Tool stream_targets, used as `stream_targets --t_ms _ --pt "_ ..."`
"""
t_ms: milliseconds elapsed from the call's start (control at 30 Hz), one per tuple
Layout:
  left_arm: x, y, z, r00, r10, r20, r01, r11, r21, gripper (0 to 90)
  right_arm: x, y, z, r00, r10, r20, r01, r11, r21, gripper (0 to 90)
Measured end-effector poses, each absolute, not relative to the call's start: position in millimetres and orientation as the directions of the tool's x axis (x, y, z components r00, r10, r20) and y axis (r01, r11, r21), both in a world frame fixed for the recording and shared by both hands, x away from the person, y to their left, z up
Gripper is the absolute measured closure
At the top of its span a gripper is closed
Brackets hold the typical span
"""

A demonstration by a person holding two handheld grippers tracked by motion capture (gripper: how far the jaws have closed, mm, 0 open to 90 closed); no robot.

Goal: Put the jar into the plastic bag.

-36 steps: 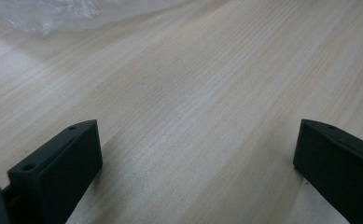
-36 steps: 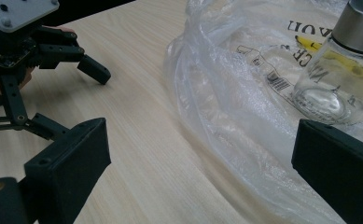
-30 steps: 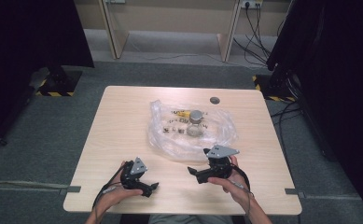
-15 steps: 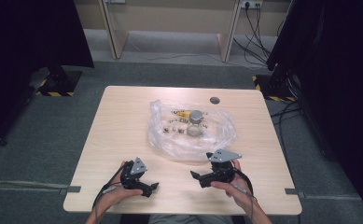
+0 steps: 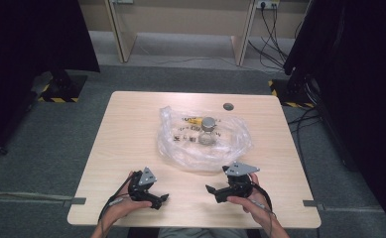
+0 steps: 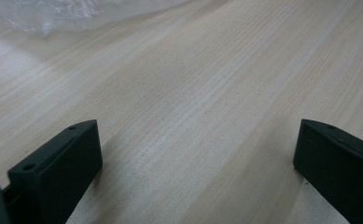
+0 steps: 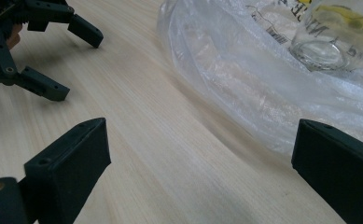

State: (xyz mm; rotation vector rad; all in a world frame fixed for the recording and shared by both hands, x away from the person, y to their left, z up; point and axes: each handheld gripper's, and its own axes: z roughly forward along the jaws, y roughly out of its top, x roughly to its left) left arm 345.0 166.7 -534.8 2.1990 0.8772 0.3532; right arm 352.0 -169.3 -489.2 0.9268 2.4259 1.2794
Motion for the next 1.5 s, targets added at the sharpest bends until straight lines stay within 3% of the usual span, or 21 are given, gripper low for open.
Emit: stream_targets --t_ms 1500 --pt "345 167 -535 0.73 0.684 -0.014 0.483 -0.501 0.718 0.4 332 -200 -506 -0.726 0.676 0.125 0.481 0.37 0.795 5.0"
